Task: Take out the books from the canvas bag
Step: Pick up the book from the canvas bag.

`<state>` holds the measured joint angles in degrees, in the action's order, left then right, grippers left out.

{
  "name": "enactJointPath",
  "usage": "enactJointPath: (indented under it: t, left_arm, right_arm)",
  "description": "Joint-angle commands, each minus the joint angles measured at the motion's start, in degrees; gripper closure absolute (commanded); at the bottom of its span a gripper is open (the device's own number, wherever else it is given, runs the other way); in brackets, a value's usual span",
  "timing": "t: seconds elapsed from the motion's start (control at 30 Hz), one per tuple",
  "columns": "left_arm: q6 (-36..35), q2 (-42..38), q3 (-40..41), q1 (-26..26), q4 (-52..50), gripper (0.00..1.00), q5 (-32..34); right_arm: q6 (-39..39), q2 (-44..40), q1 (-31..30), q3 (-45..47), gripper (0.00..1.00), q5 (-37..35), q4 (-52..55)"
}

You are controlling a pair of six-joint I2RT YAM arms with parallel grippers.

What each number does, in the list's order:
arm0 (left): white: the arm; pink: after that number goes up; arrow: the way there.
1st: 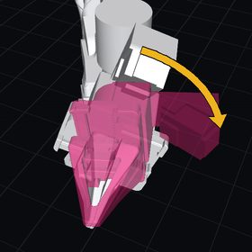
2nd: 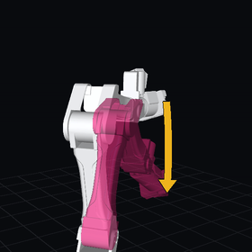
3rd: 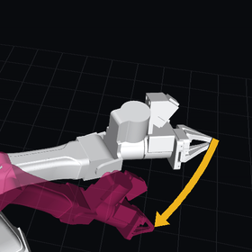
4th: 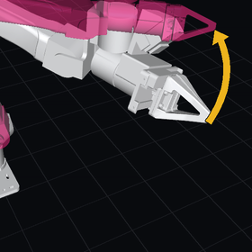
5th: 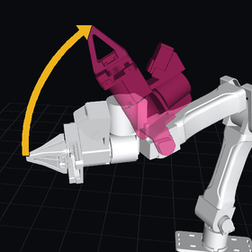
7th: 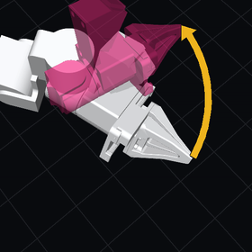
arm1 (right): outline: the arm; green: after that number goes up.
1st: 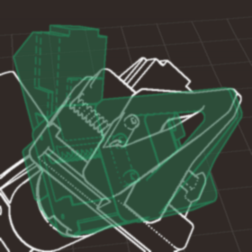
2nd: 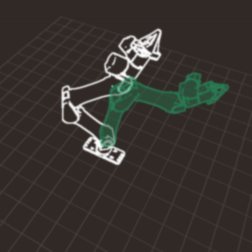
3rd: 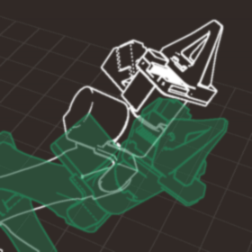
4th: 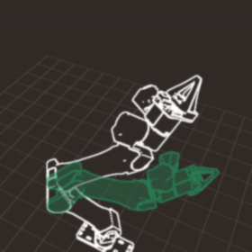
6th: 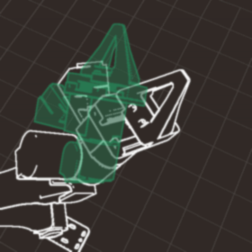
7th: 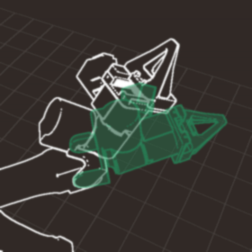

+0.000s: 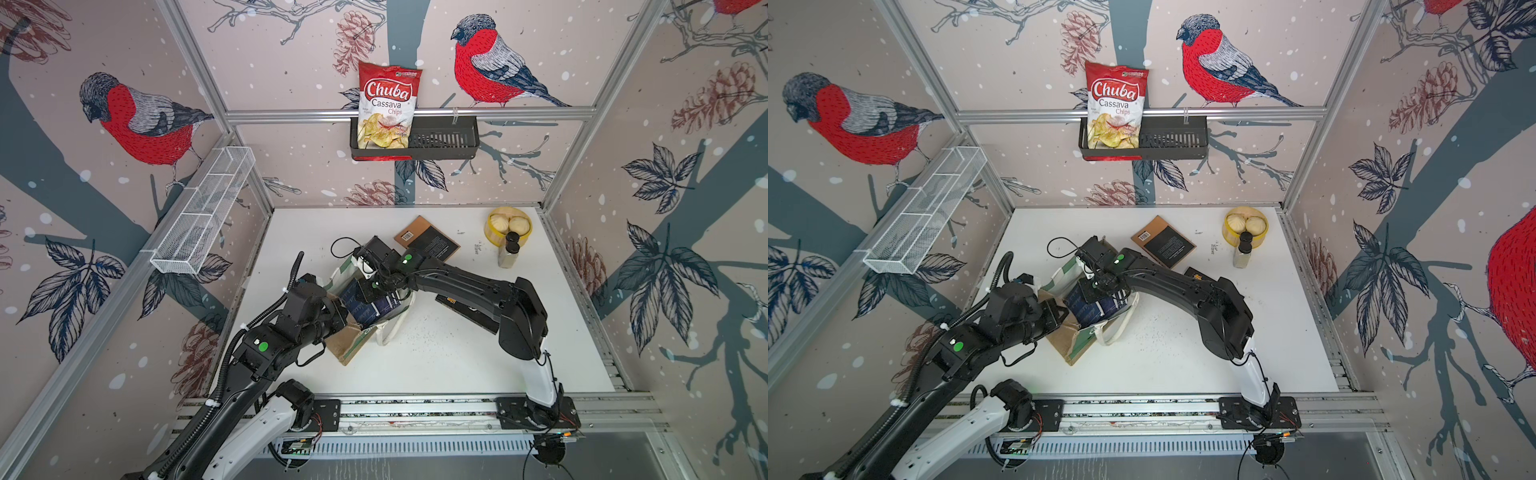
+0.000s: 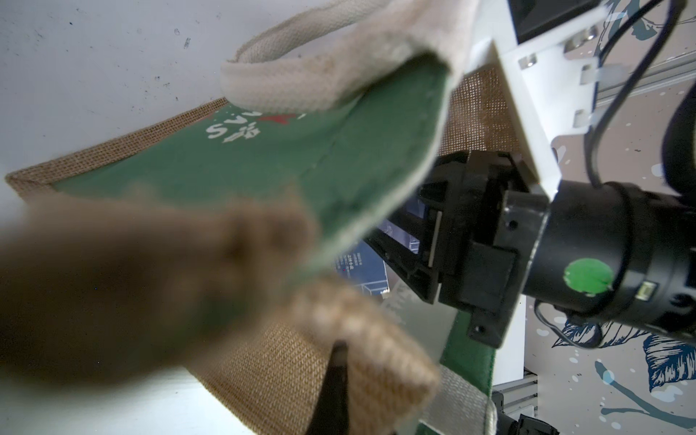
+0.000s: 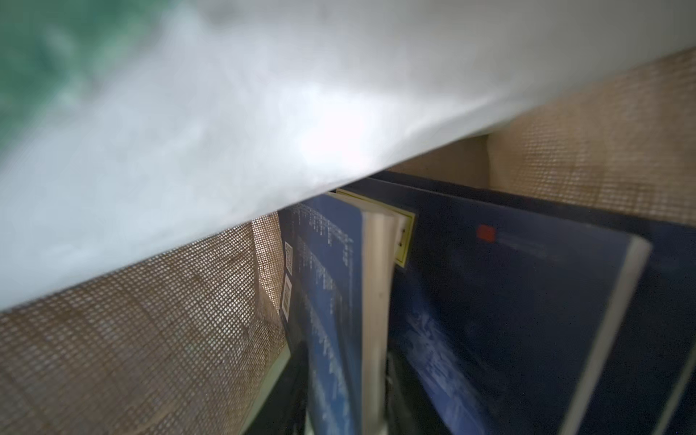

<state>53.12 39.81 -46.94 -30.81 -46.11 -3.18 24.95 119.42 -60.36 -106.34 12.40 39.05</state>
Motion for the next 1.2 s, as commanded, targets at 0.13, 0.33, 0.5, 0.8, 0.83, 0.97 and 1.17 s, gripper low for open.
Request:
enactJointPath:
  t: [0.13,0.33,0.5,0.8,0.83,0.97,1.17]
  left_arm:
    - [0.4,0.1,-0.3,0.2,-1.0,1.00,-0.5]
    - [0.2,0.0,-0.5,0.2,-1.3,1.00,-0.4]
    - [0.2,-0.3,-0.9,0.2,-1.7,1.00,0.3]
    - [0.7,-0.9,-1.7,0.2,-2.4,1.00,2.5]
    - [0.7,-0.8,-2.0,0.3,-2.7,1.00,3.0]
    - [-0.2,-0.7,-2.4,0.5,-3.4,1.00,3.7]
    - [-0.8,-1.0,-2.5,0.9,-4.9,1.00,4.2]
  right_arm:
    - [-0.8,1.6,-0.8,-1.8,0.84,1.5,-0.6]
    - [-0.9,-0.3,-0.9,-1.4,0.93,0.6,-0.2]
    - [-1.6,-3.3,-0.3,-1.4,0.97,-0.8,2.3]
    - [-2.1,-10.0,1.8,-1.7,0.98,-2.7,7.3]
    - [-2.0,-11.0,2.2,-1.6,0.98,-2.7,7.8]
    - [-0.8,-15.0,3.9,-1.8,0.98,-3.0,8.5]
    - [1.9,-20.3,7.8,-2.0,0.98,-2.1,8.5]
